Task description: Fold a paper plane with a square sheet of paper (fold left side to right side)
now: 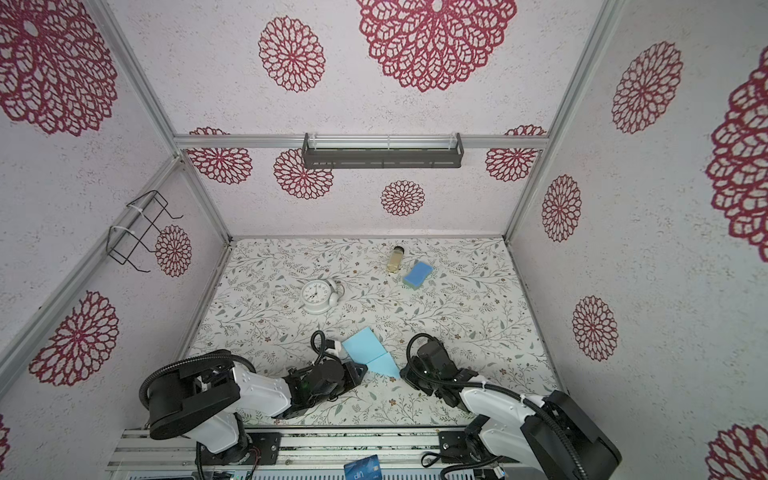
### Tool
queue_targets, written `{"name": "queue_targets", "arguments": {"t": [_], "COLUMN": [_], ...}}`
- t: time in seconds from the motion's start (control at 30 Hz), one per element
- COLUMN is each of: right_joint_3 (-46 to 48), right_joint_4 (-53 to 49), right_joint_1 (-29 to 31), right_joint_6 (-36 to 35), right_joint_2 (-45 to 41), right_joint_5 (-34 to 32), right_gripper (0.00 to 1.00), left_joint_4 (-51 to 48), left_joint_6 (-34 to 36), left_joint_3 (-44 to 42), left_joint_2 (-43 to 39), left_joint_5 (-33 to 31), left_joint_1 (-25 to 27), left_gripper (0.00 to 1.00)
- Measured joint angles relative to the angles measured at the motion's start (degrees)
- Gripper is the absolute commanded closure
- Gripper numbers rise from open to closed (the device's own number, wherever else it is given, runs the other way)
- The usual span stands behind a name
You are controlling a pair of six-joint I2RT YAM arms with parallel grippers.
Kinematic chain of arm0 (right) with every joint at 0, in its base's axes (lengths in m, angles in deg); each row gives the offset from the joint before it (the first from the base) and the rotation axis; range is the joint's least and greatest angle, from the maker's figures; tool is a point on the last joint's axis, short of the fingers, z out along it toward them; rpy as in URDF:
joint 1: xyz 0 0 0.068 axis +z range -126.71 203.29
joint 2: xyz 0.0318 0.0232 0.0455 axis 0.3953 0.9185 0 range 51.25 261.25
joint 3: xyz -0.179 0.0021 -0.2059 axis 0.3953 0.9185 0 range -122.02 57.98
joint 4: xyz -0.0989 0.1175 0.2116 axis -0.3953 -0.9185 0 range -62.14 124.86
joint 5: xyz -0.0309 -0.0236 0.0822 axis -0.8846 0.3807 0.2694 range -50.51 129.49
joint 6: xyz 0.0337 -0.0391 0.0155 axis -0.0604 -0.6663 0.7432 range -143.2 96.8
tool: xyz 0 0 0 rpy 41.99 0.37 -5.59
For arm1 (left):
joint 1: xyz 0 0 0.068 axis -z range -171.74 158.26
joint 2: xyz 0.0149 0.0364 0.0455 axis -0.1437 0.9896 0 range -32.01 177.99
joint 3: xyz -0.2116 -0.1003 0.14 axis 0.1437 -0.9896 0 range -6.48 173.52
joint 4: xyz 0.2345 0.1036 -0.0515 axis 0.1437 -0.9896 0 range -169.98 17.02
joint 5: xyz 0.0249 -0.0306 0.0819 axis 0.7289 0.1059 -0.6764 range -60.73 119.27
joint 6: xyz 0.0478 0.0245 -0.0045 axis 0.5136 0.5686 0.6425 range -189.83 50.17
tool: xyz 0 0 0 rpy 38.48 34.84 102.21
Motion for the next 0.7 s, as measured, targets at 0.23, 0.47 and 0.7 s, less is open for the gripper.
{"name": "queue_targets", "arguments": {"t": [0.23, 0.47, 0.7], "right_joint_3": [0.09, 0.09, 0.09], "right_joint_4": [-0.17, -0.17, -0.35], "right_joint_1": [0.0, 0.0, 0.0], "right_joint_6": [-0.02, 0.0, -0.02], "right_joint_2": [-0.22, -0.22, -0.31], "right_joint_5": [-0.11, -0.11, -0.11], "right_gripper": [1.0, 1.0, 1.0], "left_joint_4": [-10.03, -14.08, -13.22], "left_joint_6": [0.94, 1.77, 1.84], "left_joint_3": [1.22, 1.42, 2.01], "left_joint_2": [-7.34, -10.34, -7.43], "left_joint_5": [-0.13, -0.9, -0.31], "left_joint_1": [-0.04, -0.44, -0.68], "left_gripper": [0.69, 0.68, 0.68]}}
